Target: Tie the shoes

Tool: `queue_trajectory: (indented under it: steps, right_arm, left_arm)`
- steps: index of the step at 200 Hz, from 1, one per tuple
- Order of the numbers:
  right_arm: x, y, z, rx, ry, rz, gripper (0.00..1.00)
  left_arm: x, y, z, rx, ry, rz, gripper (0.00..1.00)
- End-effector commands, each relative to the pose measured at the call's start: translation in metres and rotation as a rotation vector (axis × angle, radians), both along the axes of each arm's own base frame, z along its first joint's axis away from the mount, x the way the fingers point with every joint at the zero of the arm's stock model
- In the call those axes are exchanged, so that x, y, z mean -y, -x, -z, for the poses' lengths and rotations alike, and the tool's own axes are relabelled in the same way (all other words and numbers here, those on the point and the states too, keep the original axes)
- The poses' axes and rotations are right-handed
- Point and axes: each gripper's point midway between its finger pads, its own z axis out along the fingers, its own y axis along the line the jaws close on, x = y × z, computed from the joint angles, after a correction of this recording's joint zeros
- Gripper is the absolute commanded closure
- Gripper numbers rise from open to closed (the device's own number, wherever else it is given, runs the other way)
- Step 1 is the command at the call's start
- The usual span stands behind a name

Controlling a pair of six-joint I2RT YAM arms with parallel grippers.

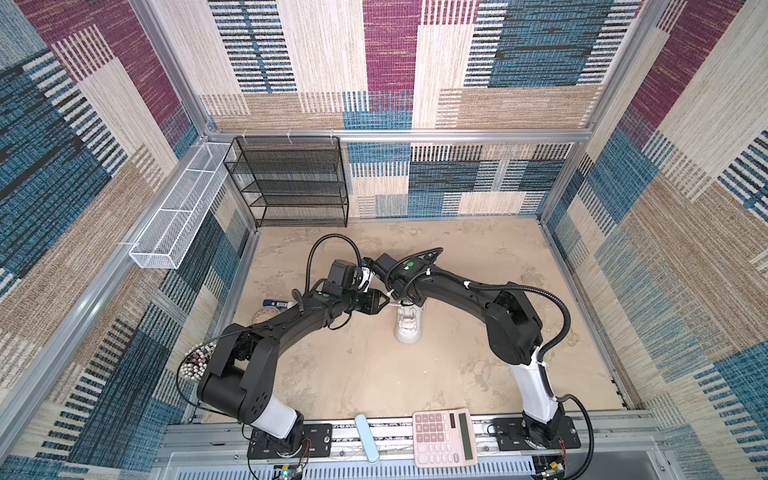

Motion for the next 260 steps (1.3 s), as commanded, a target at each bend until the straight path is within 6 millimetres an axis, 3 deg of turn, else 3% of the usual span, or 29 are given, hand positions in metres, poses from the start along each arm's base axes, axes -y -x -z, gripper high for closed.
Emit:
queue_trajectory:
  steps: [1, 23, 75, 124, 152, 179, 226, 260]
  right_arm:
    - [0.011, 0.001, -0.007, 0.019, 0.050, 0.014, 0.48]
    - [0.013, 0.001, -0.011, 0.035, 0.041, 0.014, 0.34]
    - [0.037, 0.000, -0.026, 0.085, -0.038, -0.004, 0.23]
    - [0.062, -0.018, -0.041, 0.157, -0.296, -0.291, 0.27]
    - [0.075, -0.024, -0.027, 0.011, -0.226, -0.386, 0.30]
    - [0.063, -0.029, -0.006, -0.123, -0.172, -0.487, 0.31]
    - [0.041, -0.038, 0.009, -0.195, -0.185, -0.607, 0.31]
    - [0.029, -0.033, 0.021, -0.240, -0.206, -0.661, 0.32]
  left_arm:
    - [0.000, -0.002, -0.006, 0.015, 0.012, -0.004, 0.52]
    - [0.000, 0.000, -0.005, 0.009, 0.008, -0.004, 0.52]
    - [0.000, 0.000, -0.013, 0.004, 0.019, -0.016, 0.51]
    - [0.010, -0.001, -0.014, -0.039, 0.038, -0.039, 0.50]
    - [0.010, -0.005, -0.014, -0.034, 0.029, -0.055, 0.50]
    - [0.008, -0.007, -0.016, -0.023, 0.015, -0.067, 0.50]
    - [0.002, -0.005, -0.016, -0.022, -0.018, -0.071, 0.49]
    - [0.001, -0.003, -0.015, -0.023, -0.026, -0.064, 0.49]
